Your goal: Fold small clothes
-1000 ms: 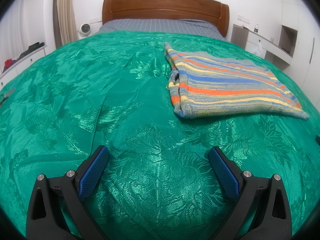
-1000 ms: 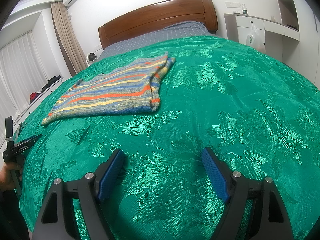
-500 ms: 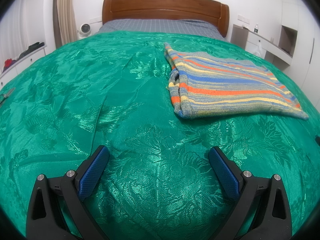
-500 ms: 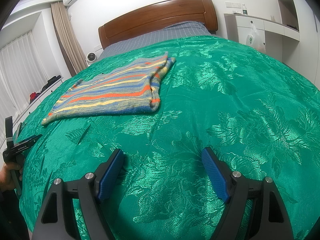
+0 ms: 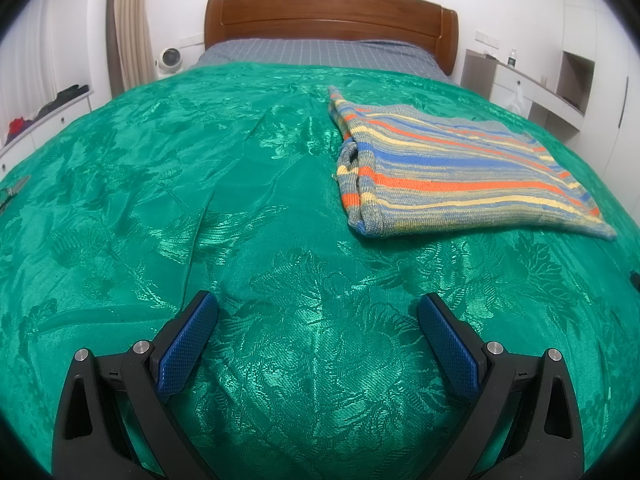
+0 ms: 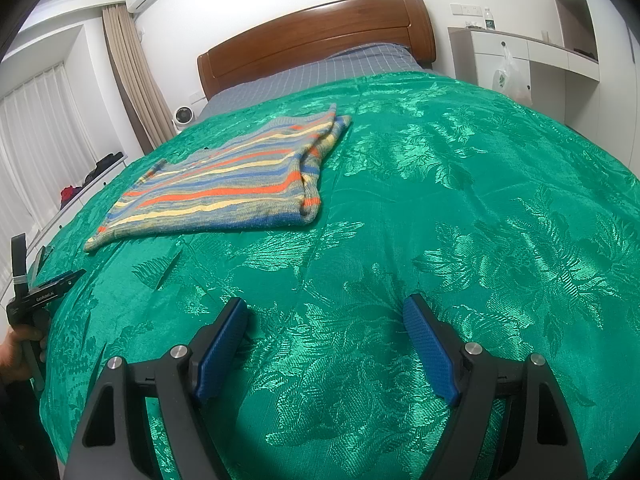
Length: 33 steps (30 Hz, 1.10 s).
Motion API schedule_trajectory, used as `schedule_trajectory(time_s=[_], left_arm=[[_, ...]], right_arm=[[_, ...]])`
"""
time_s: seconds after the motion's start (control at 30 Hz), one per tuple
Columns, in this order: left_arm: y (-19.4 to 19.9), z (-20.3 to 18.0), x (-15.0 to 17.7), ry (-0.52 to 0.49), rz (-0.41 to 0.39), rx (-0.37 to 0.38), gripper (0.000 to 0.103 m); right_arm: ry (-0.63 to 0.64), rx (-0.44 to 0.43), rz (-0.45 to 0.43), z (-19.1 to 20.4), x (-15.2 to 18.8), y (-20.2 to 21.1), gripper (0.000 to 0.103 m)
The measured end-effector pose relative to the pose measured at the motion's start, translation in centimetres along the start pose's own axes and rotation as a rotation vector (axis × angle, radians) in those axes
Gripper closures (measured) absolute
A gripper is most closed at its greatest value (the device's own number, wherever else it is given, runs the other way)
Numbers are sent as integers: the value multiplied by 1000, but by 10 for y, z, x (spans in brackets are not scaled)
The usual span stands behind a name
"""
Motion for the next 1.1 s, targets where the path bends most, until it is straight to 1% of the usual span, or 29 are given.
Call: schedule_trajectory(time_s=[0.23,0.3,0.33,0.4,0.5,0.57,0.6,0.67,0.7,0.73,0.77,0.8,0.83,0.9,0.93,1.0,1.03,1.07,1.1], left_arm=[[1,0,-1,-1,6,-9,3],[5,-2,-1,-10,29,-32,3],[11,-5,0,-33,54,-56,3],[24,-13,-1,-66,69,-65,4],[48,-51,-12,-138,32,50,4],[54,-90,-22,-234,14,108,3],[52,-112,-26,-280,17,142,3],[42,-169,-34,-363,37,238,3],[37,-186,-35,-386,46,263,4],[28,-215,-36,-424,62,298,4],[19,-235,-36,-452,76,318,4],[3,-266,-34,-495,103,342,9],[-8,-284,-31,-522,124,349,15],[-35,-324,-22,-582,184,348,20],[-42,-336,-20,-604,189,341,20],[-50,-354,-17,-648,157,322,20],[-51,-365,-17,-677,138,328,24],[-52,-367,-18,-689,134,335,31],[-53,-370,-18,-699,132,347,56]], right_arm=[[1,0,0,0,0,0,23],[1,2,2,0,0,0,23],[1,5,9,0,-1,0,23],[2,9,29,0,-3,0,23],[1,-1,114,-1,-12,0,23],[-18,-40,144,-4,-23,3,23],[-31,-65,149,-9,-33,5,23],[-53,-81,144,-20,-52,8,23],[-71,-92,143,-27,-64,8,23],[-97,-110,146,-35,-78,6,23],[-119,-127,151,-42,-88,3,23],[-139,-142,158,-47,-98,0,23],[-172,-169,172,-55,-111,-8,23],[-228,-221,194,-64,-130,-24,23],[-272,-272,223,-68,-139,-37,23],[-350,-351,286,-72,-151,-65,23],[-378,-384,327,-71,-155,-82,23],[-388,-401,361,-69,-160,-95,24],[-383,-407,391,-66,-164,-108,26]])
Point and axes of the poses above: each gripper's, at about its wrist camera, not at the fingertips, and y roughly against the way its jaws point, z to its left, x to its underside, the point moved 6 cm from there along -y, roughly the way its jaws point, and after that the axes turned 4 degrees about y, right-handed, at the moved point
